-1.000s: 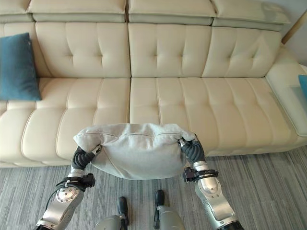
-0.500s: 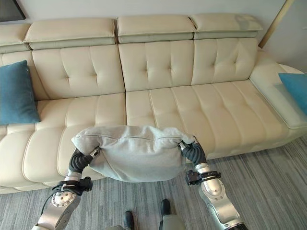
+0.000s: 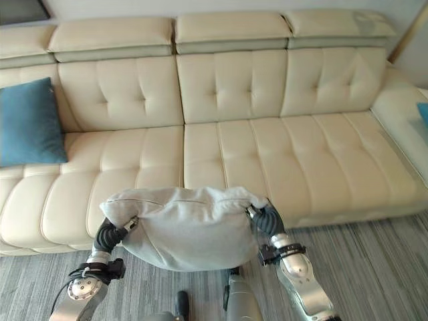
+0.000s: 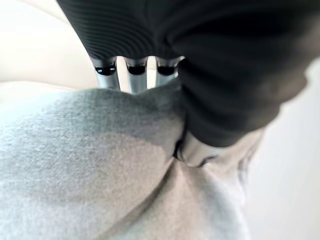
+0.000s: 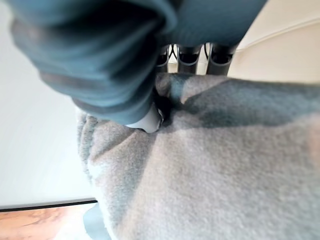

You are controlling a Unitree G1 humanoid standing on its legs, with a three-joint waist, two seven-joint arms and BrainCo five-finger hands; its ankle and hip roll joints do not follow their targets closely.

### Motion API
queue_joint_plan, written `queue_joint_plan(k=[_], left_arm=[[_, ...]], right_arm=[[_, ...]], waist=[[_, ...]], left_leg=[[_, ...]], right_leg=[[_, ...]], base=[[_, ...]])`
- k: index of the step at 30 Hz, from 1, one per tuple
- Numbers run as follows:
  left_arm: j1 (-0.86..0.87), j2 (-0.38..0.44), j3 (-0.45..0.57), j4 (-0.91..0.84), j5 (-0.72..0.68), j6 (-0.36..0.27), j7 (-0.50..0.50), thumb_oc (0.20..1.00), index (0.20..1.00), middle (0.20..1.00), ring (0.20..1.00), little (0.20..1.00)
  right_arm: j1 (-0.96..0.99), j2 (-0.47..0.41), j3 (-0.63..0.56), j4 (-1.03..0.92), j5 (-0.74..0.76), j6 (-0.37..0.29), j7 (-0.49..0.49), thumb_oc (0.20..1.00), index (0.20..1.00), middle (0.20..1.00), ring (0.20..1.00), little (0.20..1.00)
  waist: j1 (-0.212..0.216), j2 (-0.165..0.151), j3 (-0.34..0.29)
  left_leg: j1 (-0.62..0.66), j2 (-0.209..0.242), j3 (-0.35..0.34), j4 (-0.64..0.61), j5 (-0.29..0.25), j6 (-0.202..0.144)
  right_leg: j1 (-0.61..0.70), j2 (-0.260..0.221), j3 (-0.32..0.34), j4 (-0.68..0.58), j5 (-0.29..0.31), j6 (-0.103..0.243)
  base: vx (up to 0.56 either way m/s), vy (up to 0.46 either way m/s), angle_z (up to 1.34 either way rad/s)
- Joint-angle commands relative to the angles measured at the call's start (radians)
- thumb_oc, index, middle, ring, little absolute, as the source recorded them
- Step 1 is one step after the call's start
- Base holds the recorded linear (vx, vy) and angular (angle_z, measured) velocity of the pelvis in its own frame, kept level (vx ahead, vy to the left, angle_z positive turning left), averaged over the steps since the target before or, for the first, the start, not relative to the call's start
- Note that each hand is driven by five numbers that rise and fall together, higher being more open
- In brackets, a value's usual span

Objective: Pick up all the scattered cushions and arrange them neatly on the sofa.

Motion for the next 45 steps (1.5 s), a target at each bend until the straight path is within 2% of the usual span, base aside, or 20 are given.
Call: queue_joint_plan(k=[1,4,6,8,10,14,16,18,22,24,25,27,29,32,33,34,35,41,45], left_arm=[[-0.082,0.0,0.002,-0.109,0.013,-0.089,-0.041,0.2,0.2,0.2,0.2,0.2],[-0.072,-0.007,-0.004,-0.105,-0.01,-0.083,-0.067,0.2,0.2,0.2,0.2,0.2],[-0.078,-0.006,-0.004,-0.1,-0.005,-0.072,-0.071,0.2,0.2,0.2,0.2,0.2],[-0.073,-0.002,0.001,-0.105,0.0,-0.067,-0.075,0.2,0.2,0.2,0.2,0.2],[-0.072,0.001,0.008,-0.102,-0.001,-0.063,-0.083,0.2,0.2,0.2,0.2,0.2],[-0.069,0.0,0.008,-0.103,-0.007,-0.057,-0.086,0.2,0.2,0.2,0.2,0.2],[-0.068,0.0,0.006,-0.104,-0.008,-0.056,-0.089,0.2,0.2,0.2,0.2,0.2],[-0.063,-0.001,-0.003,-0.105,0.002,-0.053,-0.091,0.2,0.2,0.2,0.2,0.2],[-0.068,0.007,-0.001,-0.104,0.005,-0.049,-0.089,0.2,0.2,0.2,0.2,0.2],[-0.08,0.021,0.015,-0.104,0.012,-0.051,-0.077,0.2,0.2,0.2,0.2,0.2],[-0.08,0.021,0.016,-0.103,0.012,-0.051,-0.077,0.2,0.2,0.2,0.2,0.2],[-0.085,0.034,0.032,-0.103,0.018,-0.056,-0.063,0.2,0.2,0.2,0.2,0.2],[-0.083,0.044,0.056,-0.1,0.033,-0.063,-0.049,0.2,0.2,0.2,0.2,0.2],[-0.081,0.04,0.067,-0.096,0.041,-0.07,-0.046,0.2,0.2,0.2,0.2,0.2],[-0.087,0.037,0.071,-0.095,0.035,-0.076,-0.041,0.2,0.2,0.2,0.2,0.2],[-0.085,0.035,0.082,-0.101,0.034,-0.08,-0.036,0.2,0.2,0.2,0.2,0.2],[-0.09,0.026,0.074,-0.099,0.038,-0.083,-0.034,0.2,0.2,0.2,0.2,0.2],[-0.162,0.01,0.07,-0.072,0.027,-0.104,0.025,0.2,0.2,0.2,0.2,0.2],[-0.273,0.018,0.055,-0.028,0.048,-0.11,0.101,0.2,0.2,0.2,0.2,0.2]], right_arm=[[-0.045,0.014,-0.05,-0.107,0.014,-0.089,0.025,0.2,0.2,0.2,0.2,0.2],[-0.024,-0.006,-0.076,-0.116,0.018,-0.08,0.023,0.2,0.2,0.2,0.2,0.2],[-0.032,-0.01,-0.078,-0.111,0.006,-0.074,0.013,0.2,0.2,0.2,0.2,0.2],[-0.031,-0.01,-0.082,-0.109,0.001,-0.072,0.01,0.2,0.2,0.2,0.2,0.2],[-0.019,-0.003,-0.094,-0.097,0.002,-0.067,0.005,0.2,0.2,0.2,0.2,0.2],[0.006,0.014,-0.109,-0.088,0.006,-0.063,-0.001,0.2,0.2,0.2,0.2,0.2],[0.012,0.017,-0.112,-0.088,-0.001,-0.061,-0.002,0.2,0.2,0.2,0.2,0.2],[0.022,0.027,-0.114,-0.091,-0.02,-0.057,-0.002,0.2,0.2,0.2,0.2,0.2],[0.007,0.04,-0.11,-0.089,-0.034,-0.052,-0.003,0.2,0.2,0.2,0.2,0.2],[-0.024,0.054,-0.094,-0.09,-0.048,-0.056,-0.003,0.2,0.2,0.2,0.2,0.2],[-0.025,0.054,-0.093,-0.089,-0.049,-0.056,-0.003,0.2,0.2,0.2,0.2,0.2],[-0.054,0.062,-0.076,-0.087,-0.055,-0.056,-0.005,0.2,0.2,0.2,0.2,0.2],[-0.086,0.084,-0.052,-0.081,-0.049,-0.061,0.001,0.2,0.2,0.2,0.2,0.2],[-0.101,0.081,-0.047,-0.082,-0.049,-0.067,0.008,0.2,0.2,0.2,0.2,0.2],[-0.122,0.075,-0.035,-0.081,-0.04,-0.069,0.01,0.2,0.2,0.2,0.2,0.2],[-0.134,0.076,-0.035,-0.086,-0.046,-0.075,0.004,0.2,0.2,0.2,0.2,0.2],[-0.15,0.075,-0.025,-0.092,-0.052,-0.081,-0.003,0.2,0.2,0.2,0.2,0.2],[-0.27,0.081,0.015,-0.073,-0.026,-0.094,-0.045,0.2,0.2,0.2,0.2,0.2],[-0.394,0.095,0.052,-0.029,-0.03,-0.096,-0.099,0.2,0.2,0.2,0.2,0.2]], waist=[[-0.027,-0.003,-0.047],[-0.032,-0.006,-0.057],[-0.012,-0.03,-0.055],[-0.001,-0.042,-0.054],[0.01,-0.046,-0.05],[0.011,-0.054,-0.05],[0.011,-0.051,-0.054],[0.006,-0.044,-0.069],[0.011,-0.045,-0.075],[0.019,-0.04,-0.068],[0.02,-0.041,-0.067],[0.027,-0.04,-0.05],[0.042,-0.034,-0.035],[0.039,-0.032,-0.033],[0.036,-0.04,-0.028],[0.041,-0.041,-0.03],[0.045,-0.048,-0.037],[0.061,-0.037,-0.082],[0.065,-0.032,-0.076]], left_leg=[[0.073,-0.07,0.006,0.149,-0.098,-0.044],[0.019,-0.014,0.05,0.281,-0.027,-0.073],[-0.073,-0.037,0.03,0.252,-0.072,-0.046],[-0.117,-0.048,0.018,0.21,-0.071,-0.039],[-0.158,-0.032,0.016,0.145,-0.01,-0.048],[-0.185,-0.001,0.066,0.129,0.037,-0.051],[-0.17,0.005,0.084,0.109,0.041,-0.049],[-0.116,0.0,0.093,0.056,0.043,-0.037],[-0.084,-0.017,0.098,0.037,0.033,-0.019],[-0.062,-0.023,0.119,0.03,0.013,0.005],[-0.063,-0.024,0.121,0.03,0.013,0.005],[-0.057,-0.025,0.137,0.039,0.002,0.022],[-0.042,-0.022,0.155,0.038,-0.011,0.028],[-0.029,-0.029,0.141,0.03,-0.016,0.024],[-0.019,-0.044,0.119,0.033,-0.028,0.02],[-0.025,-0.044,0.111,0.039,-0.03,0.019],[-0.02,-0.053,0.099,0.043,-0.039,0.015],[-0.019,-0.049,0.091,-0.001,-0.022,-0.003],[-0.018,-0.042,0.088,-0.027,-0.008,-0.014]], right_leg=[[0.051,0.011,-0.047,-0.027,-0.025,0.007],[0.15,0.029,-0.077,-0.086,-0.064,-0.027],[0.18,0.023,-0.056,-0.11,-0.082,-0.031],[0.198,0.024,-0.044,-0.115,-0.087,-0.029],[0.23,0.033,-0.03,-0.13,-0.096,-0.032],[0.259,0.033,-0.033,-0.122,-0.118,-0.038],[0.264,0.037,-0.033,-0.116,-0.126,-0.04],[0.286,0.04,-0.033,-0.088,-0.151,-0.037],[0.292,0.029,-0.018,-0.038,-0.169,-0.027],[0.248,0.007,-0.018,0.077,-0.164,-0.004],[0.244,0.006,-0.015,0.082,-0.167,-0.003],[0.195,-0.009,-0.01,0.177,-0.137,0.02],[0.129,-0.03,-0.044,0.24,-0.121,0.031],[0.104,-0.013,-0.051,0.187,-0.124,0.022],[0.11,0.003,-0.051,0.075,-0.118,0.011],[0.112,-0.005,-0.047,0.059,-0.108,0.015],[0.151,0.009,-0.032,-0.009,-0.109,0.001],[0.203,0.024,-0.066,-0.122,-0.079,-0.012],[0.21,0.033,-0.076,-0.168,-0.069,-0.017]], base=[[0.24,-0.25,0.23],[0.23,-0.24,0.67],[0.2,-0.168,0.27],[0.11,-0.057,-0.15],[0.1,0.001,-0.46],[0.12,0.054,-0.11],[0.14,0.105,-0.09],[0.22,0.163,-0.11],[0.14,0.15,-0.06],[0.09,0.2,-0.03],[0.02,0.102,-0.16],[0.0,0.093,-0.23],[0.02,0.075,-0.35],[0.08,-0.013,-0.28],[0.11,-0.088,0.07],[0.21,-0.148,0.52],[0.14,-0.124,0.61],[0.12,-0.084,0.32],[0.04,-0.056,0.1]])
